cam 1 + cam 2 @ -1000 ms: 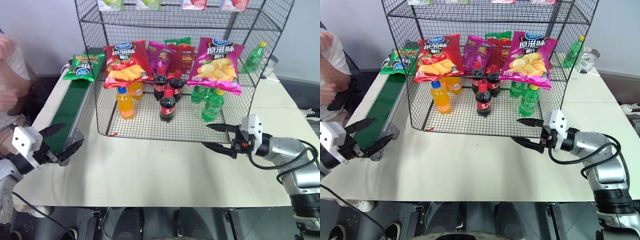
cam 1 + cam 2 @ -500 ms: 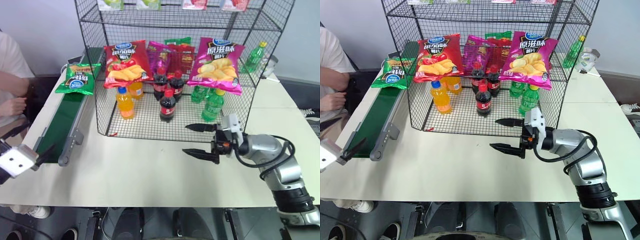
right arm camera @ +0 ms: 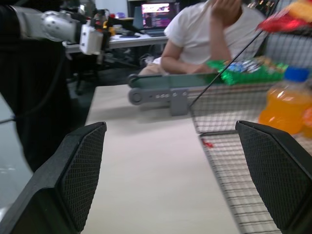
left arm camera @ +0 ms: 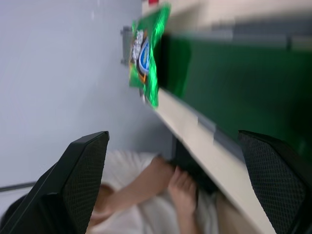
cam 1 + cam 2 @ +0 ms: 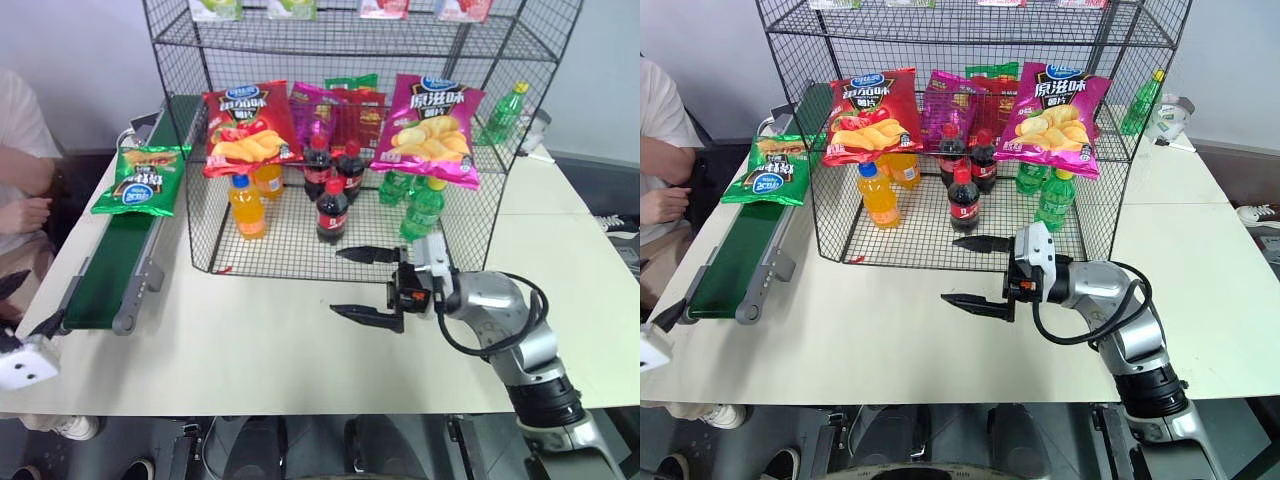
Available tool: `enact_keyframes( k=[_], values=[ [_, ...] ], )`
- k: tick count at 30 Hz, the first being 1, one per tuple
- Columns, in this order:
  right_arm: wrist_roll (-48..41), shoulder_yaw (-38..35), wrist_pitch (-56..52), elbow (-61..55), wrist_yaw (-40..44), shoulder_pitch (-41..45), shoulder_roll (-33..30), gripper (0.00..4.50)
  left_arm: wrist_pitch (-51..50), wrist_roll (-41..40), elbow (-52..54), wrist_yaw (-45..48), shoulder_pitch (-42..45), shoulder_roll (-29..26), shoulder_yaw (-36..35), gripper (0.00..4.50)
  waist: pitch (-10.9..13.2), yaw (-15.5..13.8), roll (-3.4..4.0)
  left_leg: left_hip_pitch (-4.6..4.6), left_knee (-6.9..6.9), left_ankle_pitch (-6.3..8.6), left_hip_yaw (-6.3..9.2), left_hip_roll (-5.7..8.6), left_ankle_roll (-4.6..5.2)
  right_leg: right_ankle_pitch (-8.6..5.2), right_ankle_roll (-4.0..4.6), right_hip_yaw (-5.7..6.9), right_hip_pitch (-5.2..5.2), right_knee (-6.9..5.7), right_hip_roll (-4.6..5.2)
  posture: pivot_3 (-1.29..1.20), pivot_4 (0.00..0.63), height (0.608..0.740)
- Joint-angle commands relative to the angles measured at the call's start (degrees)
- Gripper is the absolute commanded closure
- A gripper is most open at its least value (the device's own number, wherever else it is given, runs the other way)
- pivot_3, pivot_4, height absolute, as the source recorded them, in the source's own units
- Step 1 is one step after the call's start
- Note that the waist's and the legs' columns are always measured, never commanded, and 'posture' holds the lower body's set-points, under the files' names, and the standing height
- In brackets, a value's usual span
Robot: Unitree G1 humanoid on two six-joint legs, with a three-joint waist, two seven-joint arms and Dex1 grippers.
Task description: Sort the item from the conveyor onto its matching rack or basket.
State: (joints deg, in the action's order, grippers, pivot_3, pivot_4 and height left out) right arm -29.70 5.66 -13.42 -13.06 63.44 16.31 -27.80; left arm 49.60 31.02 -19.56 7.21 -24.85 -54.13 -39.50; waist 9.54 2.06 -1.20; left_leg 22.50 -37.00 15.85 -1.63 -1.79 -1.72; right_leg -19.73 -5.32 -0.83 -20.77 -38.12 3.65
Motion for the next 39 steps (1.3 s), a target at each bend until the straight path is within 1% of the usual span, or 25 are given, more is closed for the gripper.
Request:
enact_keyframes(
  k=[1,9,13,26,32,39],
  values=[
    [-1.6,-1.8,0.5,-1.1,0.1,-0.7,-0.2,0.08,0.6,-0.2,-1.6,-3.7,0.4,-1.8,0.2,0.00,0.0,0.1,0.00,-0.01,0.00,0.00,0.00,0.00,0.00,0.00,0.00,0.00,0.00,-0.01,0.00,0.00,0.150,0.739],
    [0.0,-1.3,1.9,-1.0,0.4,-1.3,-1.1,0.08,-1.8,0.8,-1.1,-6.2,2.7,-1.8,6.0,0.00,0.0,0.6,-0.01,-0.01,0.02,0.00,0.00,-0.02,-0.01,0.00,0.01,-0.01,-0.04,-0.04,0.00,0.00,0.150,0.739],
    [0.3,-1.2,2.4,-1.1,0.5,-1.9,-1.5,0.08,-2.7,1.2,-2.8,-7.5,4.3,-2.5,8.4,0.00,0.0,0.5,-0.01,0.00,0.04,0.00,-0.01,-0.03,-0.01,0.00,0.01,0.00,-0.06,-0.05,0.00,0.00,0.150,0.739],
    [0.3,-2.4,3.1,-1.5,-0.3,-3.1,-3.5,0.08,-6.3,2.4,-9.6,-11.7,14.3,-3.9,19.6,0.00,0.0,0.5,-0.03,-0.01,-0.02,0.00,-0.02,-0.01,0.00,0.01,-0.01,0.01,-0.06,-0.16,-0.04,0.00,0.150,0.739],
    [0.7,-2.8,3.5,-2.4,-0.8,-4.5,-4.0,0.08,-8.3,2.7,-13.8,-12.7,21.4,-4.8,24.7,0.00,0.0,0.1,-0.04,-0.01,-0.07,0.00,-0.02,-0.01,0.00,0.01,-0.02,0.03,-0.06,-0.20,-0.06,0.00,0.150,0.739],
    [0.9,-3.3,3.7,-3.0,-1.8,-5.0,-4.1,0.08,-9.2,2.1,-15.4,-12.6,26.8,-4.0,30.3,0.00,0.0,0.2,-0.04,-0.01,-0.11,0.00,-0.04,0.00,0.00,0.01,-0.03,0.03,-0.10,-0.31,-0.08,0.00,0.150,0.739]
  ],
)
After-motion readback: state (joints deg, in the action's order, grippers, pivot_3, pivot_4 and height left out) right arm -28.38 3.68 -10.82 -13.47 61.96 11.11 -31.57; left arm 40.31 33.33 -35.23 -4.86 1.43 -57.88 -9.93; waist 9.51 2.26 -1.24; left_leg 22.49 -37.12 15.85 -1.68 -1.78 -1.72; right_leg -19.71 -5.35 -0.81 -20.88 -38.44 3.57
